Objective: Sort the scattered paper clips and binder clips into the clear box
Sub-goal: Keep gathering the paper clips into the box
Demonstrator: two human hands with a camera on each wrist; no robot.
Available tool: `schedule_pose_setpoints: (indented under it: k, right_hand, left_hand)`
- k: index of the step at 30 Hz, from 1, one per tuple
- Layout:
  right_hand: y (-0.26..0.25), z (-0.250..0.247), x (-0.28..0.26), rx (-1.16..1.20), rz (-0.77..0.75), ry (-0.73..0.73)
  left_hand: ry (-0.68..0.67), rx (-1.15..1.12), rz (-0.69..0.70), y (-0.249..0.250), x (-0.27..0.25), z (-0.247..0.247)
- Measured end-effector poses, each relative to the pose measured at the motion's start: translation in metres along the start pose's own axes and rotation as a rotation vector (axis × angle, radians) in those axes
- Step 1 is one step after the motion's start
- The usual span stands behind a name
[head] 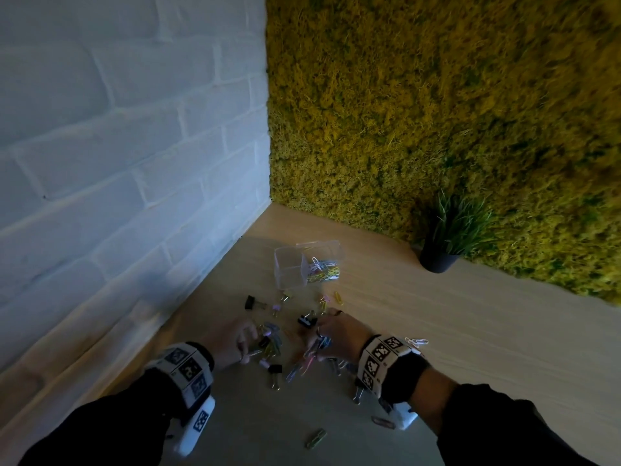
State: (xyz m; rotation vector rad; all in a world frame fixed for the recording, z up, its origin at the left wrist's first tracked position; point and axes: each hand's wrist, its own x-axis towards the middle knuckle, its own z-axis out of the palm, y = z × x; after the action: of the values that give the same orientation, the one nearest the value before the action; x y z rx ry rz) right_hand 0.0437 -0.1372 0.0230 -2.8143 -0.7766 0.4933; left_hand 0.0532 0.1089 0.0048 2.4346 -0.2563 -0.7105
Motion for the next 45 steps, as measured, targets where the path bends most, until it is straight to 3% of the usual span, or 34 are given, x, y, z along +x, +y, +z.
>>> schedule_pose_setpoints:
  k: [3, 5, 7, 12, 14, 16, 18, 21, 23, 26, 28, 35, 40, 43, 45]
  right_hand:
    - [0.003, 0.001, -0.001, 0.034, 0.019, 0.035]
    - [0.005, 0.002, -0.001, 0.022, 0.047, 0.029]
    - [0.01, 0.003, -0.001, 0.055, 0.088, 0.054]
    - [0.02, -0.008, -0.003, 0.262, 0.233, 0.17]
    - [0.024, -0.012, -0.005, 0.432, 0.288, 0.242]
    - [0.028, -0.013, -0.008, 0.74, 0.279, 0.28]
    - [0.028, -0.013, -0.011, 1.165, 0.281, 0.228]
    - [0.03, -0.007, -0.011, 1.739, 0.397, 0.22]
    - [0.033, -0.004, -0.011, 1.903, 0.463, 0.25]
    - [0.034, -0.004, -0.012, 2.089, 0.47, 0.295]
    - [0.033, -0.009, -0.015, 2.094, 0.473, 0.29]
    - [0.043, -0.01, -0.013, 1.738, 0.496, 0.206]
    - [0.042, -0.014, -0.009, 1.298, 0.518, 0.299]
    - [0.047, -0.013, -0.006, 1.051, 0.501, 0.308]
    - [0.051, -0.012, -0.004, 0.759, 0.507, 0.265]
  left_hand:
    - [0.004, 0.127, 0.031, -0.004, 0.005, 0.006]
    - [0.007, 0.083, 0.061, -0.009, 0.008, 0.006]
    - [0.055, -0.179, 0.068, -0.009, 0.011, 0.0]
    - [0.176, -1.158, -0.152, 0.003, 0.024, -0.02]
    - [0.18, -1.285, -0.222, 0.006, 0.025, -0.022]
    - [0.167, -1.238, -0.252, 0.006, 0.024, -0.022]
    - [0.208, -1.066, -0.308, 0.006, 0.026, -0.022]
    - [0.317, -0.499, -0.361, 0.012, 0.031, -0.018]
    - [0.258, -0.248, -0.353, 0.014, 0.029, -0.015]
    - [0.179, 0.136, -0.235, 0.016, 0.023, -0.014]
    - [0.182, 0.182, -0.162, 0.017, 0.022, -0.013]
    - [0.175, 0.006, -0.061, 0.004, 0.031, -0.009]
    - [0.142, 0.167, -0.075, 0.011, 0.031, -0.011]
    - [0.128, 0.251, -0.092, 0.016, 0.026, -0.013]
    - [0.154, 0.223, -0.056, 0.02, 0.024, -0.011]
